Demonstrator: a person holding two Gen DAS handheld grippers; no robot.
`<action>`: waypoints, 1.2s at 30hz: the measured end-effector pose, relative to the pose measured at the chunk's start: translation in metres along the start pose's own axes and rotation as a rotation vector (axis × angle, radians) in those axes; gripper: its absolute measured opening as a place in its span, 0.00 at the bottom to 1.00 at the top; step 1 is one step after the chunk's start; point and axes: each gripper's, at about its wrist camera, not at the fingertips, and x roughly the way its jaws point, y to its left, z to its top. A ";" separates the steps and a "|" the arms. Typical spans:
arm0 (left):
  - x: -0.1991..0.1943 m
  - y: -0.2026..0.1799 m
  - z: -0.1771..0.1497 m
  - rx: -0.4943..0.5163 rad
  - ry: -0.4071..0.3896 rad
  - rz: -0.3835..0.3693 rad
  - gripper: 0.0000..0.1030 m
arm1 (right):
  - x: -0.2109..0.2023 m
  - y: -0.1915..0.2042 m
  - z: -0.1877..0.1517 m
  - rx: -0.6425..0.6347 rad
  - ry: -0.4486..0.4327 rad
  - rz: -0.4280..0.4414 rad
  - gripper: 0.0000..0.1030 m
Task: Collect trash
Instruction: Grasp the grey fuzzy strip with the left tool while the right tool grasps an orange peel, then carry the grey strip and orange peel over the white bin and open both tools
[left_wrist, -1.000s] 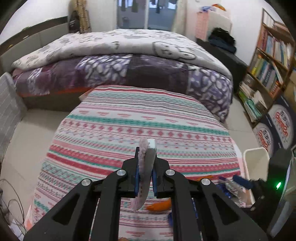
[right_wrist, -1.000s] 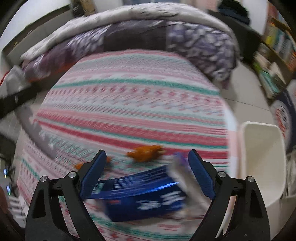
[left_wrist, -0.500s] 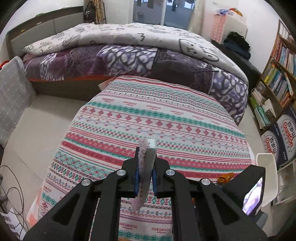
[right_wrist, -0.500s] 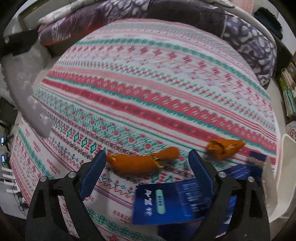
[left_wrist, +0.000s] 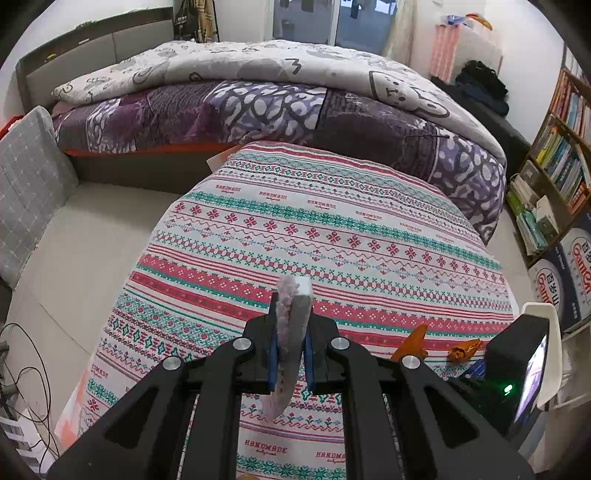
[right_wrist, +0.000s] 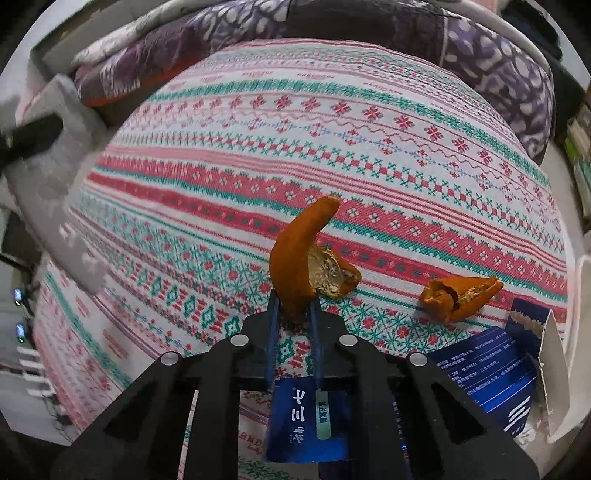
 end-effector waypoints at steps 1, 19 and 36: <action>0.000 -0.002 0.000 0.005 -0.003 0.002 0.10 | -0.003 -0.002 0.000 0.008 -0.008 0.008 0.12; -0.013 -0.028 0.001 0.025 -0.091 0.020 0.10 | -0.080 -0.027 0.014 0.079 -0.299 0.001 0.12; -0.022 -0.093 0.008 0.072 -0.118 -0.053 0.10 | -0.118 -0.083 0.006 0.176 -0.371 -0.056 0.12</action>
